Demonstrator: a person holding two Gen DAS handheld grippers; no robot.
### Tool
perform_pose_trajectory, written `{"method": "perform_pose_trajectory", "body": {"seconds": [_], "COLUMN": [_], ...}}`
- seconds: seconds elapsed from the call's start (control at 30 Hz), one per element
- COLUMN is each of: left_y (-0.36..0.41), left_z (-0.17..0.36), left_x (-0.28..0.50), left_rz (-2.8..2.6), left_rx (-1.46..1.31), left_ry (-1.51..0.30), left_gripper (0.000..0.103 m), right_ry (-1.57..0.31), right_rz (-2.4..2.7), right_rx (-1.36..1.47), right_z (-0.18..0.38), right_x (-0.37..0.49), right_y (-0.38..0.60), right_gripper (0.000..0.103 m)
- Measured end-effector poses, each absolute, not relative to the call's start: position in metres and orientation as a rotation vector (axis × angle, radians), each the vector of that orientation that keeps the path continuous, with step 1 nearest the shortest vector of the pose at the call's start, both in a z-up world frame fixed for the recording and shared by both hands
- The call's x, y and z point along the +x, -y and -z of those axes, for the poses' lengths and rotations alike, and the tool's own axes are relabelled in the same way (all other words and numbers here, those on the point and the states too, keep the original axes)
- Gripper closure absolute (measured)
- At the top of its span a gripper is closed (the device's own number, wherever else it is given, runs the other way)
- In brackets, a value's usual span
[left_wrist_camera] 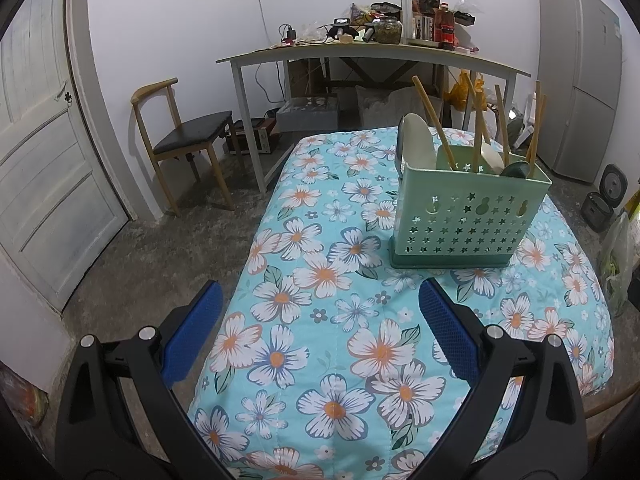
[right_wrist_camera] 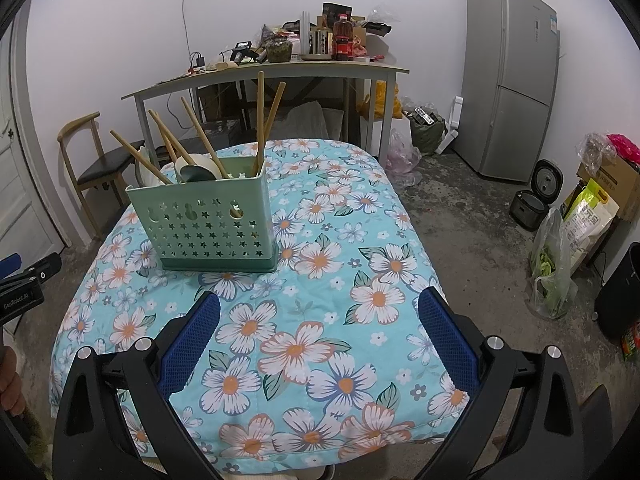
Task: Organize utensils
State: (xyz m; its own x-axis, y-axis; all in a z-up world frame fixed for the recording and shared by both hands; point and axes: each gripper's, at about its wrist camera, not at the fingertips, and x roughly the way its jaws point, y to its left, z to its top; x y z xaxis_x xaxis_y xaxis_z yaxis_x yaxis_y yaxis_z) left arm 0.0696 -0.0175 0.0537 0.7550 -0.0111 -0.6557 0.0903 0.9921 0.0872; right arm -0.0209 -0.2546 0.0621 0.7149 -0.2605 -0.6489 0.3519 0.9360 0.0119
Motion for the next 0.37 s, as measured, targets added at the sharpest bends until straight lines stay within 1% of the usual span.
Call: {"method": "perform_pose_trajectory", "body": {"seconds": [0.37], "left_y": [0.0146], "left_z": [-0.0505], "left_x": [0.0704], "left_rz": [0.056], "left_rx": [0.112], "left_ry": [-0.721], "left_gripper": [0.008], "right_ry": [-0.697], "right_rz": [0.341], "right_rx": [0.139], "right_z": [-0.0621], "right_x": [-0.0208], "right_y": [0.2549], "right_gripper": [0.006]}}
